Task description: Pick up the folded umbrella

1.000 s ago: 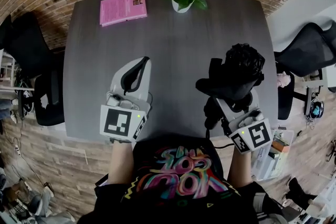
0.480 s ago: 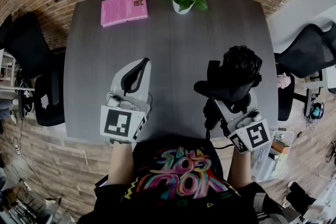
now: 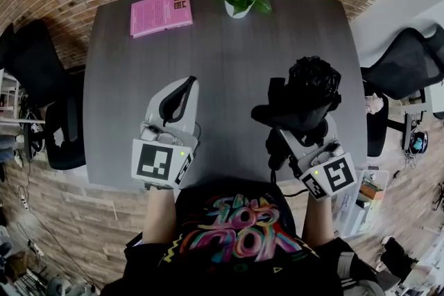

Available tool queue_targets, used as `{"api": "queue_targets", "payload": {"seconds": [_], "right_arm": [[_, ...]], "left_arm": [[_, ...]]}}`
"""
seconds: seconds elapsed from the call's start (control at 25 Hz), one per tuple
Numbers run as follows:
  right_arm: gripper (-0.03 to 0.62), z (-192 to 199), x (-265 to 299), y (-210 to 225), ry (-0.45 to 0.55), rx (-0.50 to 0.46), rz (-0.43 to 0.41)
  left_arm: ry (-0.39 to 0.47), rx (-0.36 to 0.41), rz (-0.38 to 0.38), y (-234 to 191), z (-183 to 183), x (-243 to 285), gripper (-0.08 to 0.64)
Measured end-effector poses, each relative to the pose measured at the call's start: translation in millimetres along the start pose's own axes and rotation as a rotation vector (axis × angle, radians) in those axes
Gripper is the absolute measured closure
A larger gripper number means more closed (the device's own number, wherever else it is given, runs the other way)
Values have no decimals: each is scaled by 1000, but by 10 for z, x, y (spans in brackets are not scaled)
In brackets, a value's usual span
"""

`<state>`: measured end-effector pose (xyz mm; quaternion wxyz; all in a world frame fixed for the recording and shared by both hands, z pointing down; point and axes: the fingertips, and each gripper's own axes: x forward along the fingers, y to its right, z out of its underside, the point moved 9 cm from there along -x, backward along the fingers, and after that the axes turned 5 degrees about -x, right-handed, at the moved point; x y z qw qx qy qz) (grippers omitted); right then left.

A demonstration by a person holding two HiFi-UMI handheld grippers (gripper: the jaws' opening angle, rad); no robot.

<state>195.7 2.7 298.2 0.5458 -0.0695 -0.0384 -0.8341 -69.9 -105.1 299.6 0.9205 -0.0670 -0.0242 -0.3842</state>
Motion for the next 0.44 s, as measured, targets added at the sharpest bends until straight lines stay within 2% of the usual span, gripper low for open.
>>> {"api": "queue_targets", "payload": {"seconds": [0.44], "right_arm": [[293, 47, 16, 2, -17, 8, 6]], "left_arm": [[-6, 0, 0, -37, 25, 41, 559]]}}
